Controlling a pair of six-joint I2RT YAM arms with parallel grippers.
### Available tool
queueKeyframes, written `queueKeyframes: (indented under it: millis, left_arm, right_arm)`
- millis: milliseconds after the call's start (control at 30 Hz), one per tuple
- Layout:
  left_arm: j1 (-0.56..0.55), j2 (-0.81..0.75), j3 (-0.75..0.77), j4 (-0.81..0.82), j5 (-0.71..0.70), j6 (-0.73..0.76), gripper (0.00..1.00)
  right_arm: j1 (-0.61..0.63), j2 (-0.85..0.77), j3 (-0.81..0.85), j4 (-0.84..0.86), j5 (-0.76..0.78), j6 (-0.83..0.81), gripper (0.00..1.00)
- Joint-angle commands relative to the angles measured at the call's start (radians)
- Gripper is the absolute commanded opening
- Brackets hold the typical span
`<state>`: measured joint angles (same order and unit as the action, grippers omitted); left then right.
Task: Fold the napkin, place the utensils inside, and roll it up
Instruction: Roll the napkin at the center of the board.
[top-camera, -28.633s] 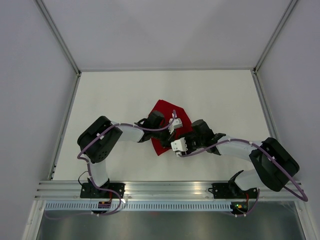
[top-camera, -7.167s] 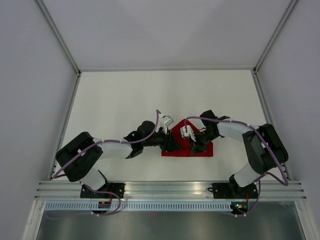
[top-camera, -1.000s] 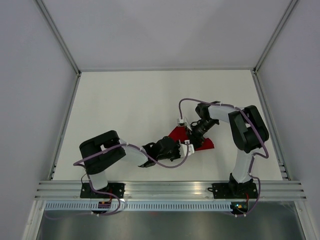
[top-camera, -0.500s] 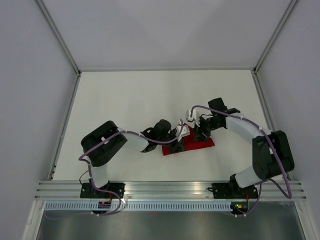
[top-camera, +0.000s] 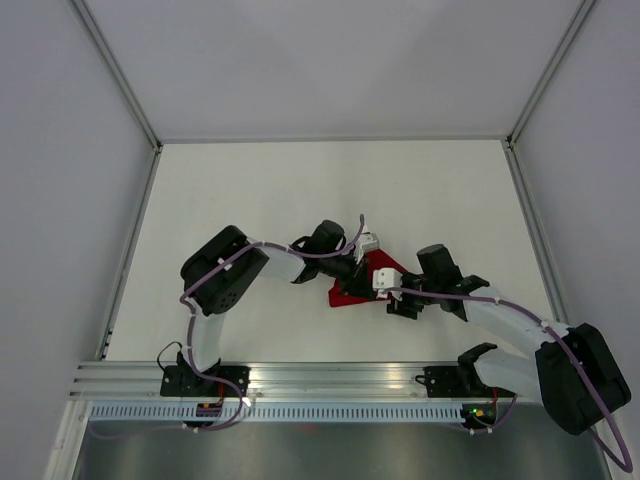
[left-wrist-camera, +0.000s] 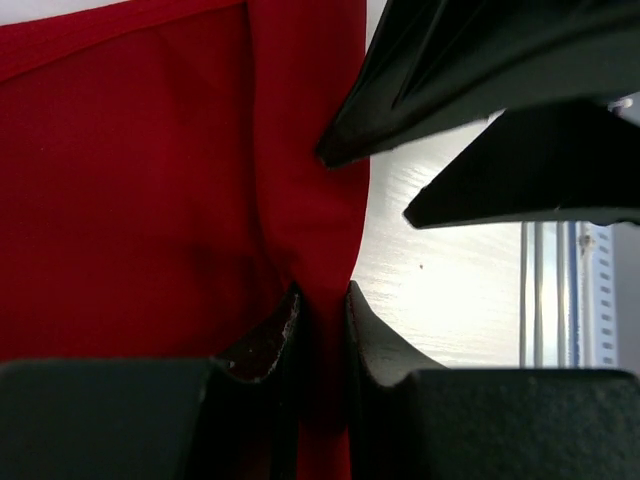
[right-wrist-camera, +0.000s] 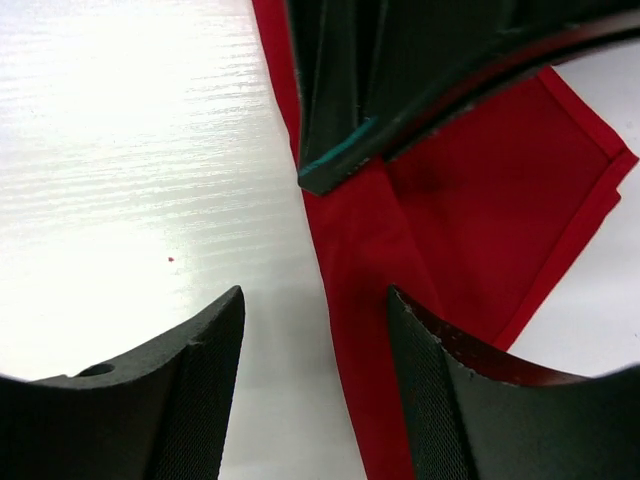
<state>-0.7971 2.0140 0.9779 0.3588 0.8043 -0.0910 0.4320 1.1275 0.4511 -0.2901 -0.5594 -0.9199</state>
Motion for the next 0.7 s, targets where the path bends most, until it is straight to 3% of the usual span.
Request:
queueKeyframes:
  millis: [0, 233, 533, 633, 667]
  left_arm:
    - [0.007, 0.104, -0.038, -0.254, -0.021, -0.045, 0.02]
    - [0.025, 0.117, -0.038, -0.262, 0.036, -0.078, 0.02]
    - [0.036, 0.158, -0.005, -0.29, 0.09, -0.095, 0.02]
    - [0.044, 0.155, -0.008, -0.279, 0.093, -0.11, 0.02]
    - [0.045, 0.149, -0.008, -0.273, 0.093, -0.113, 0.04]
  right_arm:
    - [0.046, -0.006, -0.043, 0.147, 0.076, 0.012, 0.64]
    - [0.12, 0.051, -0.095, 0.226, 0.154, -0.002, 0.64]
    - [0.129, 0.087, -0.126, 0.27, 0.184, -0.016, 0.58]
    - [0.129, 0.098, -0.12, 0.252, 0.185, -0.028, 0.44]
    - [0.131, 0.1, -0.117, 0.238, 0.184, -0.033, 0.33]
